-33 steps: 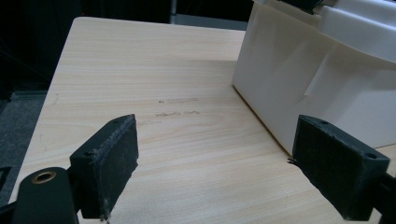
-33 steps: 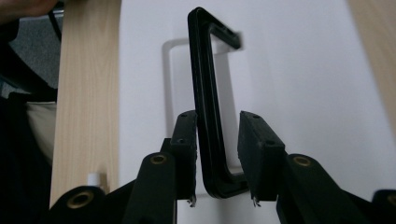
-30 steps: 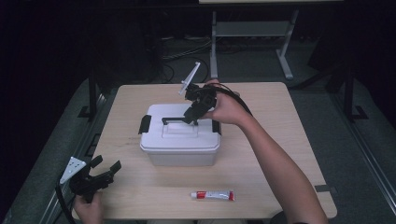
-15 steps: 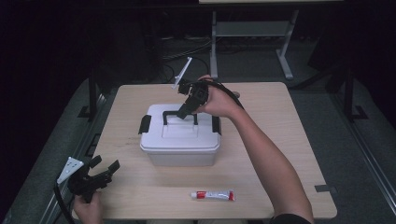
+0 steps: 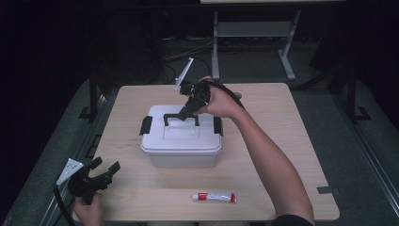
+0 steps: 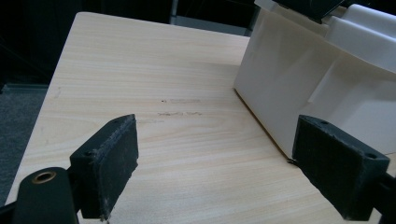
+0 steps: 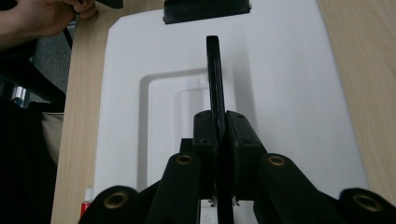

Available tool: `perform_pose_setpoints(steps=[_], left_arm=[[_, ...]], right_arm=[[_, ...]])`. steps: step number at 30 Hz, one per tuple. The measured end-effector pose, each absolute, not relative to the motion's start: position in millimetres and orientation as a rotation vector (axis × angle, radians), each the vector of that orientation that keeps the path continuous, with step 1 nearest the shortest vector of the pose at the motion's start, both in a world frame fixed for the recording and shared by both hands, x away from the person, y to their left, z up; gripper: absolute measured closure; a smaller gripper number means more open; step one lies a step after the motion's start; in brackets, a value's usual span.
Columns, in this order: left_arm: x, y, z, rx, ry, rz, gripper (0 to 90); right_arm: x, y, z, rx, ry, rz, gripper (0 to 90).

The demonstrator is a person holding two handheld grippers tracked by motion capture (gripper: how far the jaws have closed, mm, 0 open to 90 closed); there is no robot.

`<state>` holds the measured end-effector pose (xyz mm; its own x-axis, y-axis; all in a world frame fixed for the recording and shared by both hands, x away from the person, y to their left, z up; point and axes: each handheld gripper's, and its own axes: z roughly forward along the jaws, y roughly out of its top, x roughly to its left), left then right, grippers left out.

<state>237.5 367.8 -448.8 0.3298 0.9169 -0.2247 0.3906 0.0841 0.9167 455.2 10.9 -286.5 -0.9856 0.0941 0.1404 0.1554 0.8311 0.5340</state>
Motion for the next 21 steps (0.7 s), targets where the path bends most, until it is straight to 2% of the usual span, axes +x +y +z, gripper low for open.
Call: perform_pose_setpoints(steps=[21], left_arm=[[237,371,-449,1.479,1.254,0.592,13.7]], right_arm=[[452,6,-269,-0.182,-2.926,-0.903,83.9]])
